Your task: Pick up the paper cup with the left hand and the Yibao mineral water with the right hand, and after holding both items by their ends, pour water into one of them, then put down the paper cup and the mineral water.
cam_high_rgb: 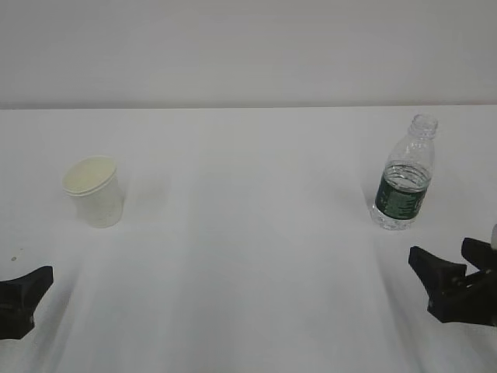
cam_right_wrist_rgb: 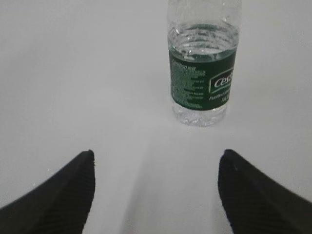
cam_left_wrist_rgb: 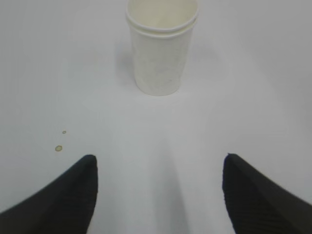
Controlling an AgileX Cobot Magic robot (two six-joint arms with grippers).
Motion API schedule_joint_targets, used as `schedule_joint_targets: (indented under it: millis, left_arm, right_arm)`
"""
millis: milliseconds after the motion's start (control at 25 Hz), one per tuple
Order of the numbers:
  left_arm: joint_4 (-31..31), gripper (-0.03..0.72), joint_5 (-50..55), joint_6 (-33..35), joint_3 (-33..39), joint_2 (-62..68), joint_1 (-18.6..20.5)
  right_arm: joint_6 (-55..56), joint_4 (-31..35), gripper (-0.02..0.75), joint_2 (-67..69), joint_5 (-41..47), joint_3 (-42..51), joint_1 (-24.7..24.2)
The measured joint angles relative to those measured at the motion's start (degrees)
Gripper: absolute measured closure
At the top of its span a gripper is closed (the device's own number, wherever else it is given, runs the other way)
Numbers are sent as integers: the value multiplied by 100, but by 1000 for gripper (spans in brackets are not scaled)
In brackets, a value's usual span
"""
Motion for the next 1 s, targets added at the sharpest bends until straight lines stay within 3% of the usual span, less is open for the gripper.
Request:
schedule_joint_targets:
  millis: [400, 1000]
  left_arm:
    - [-13, 158, 0, 2, 0, 0, 0]
    - [-13, 179, -12, 2, 0, 0, 0]
  right_arm:
    - [-107, 759, 145, 0, -9, -248, 0]
    - [-232, 705, 145, 391, -9, -437, 0]
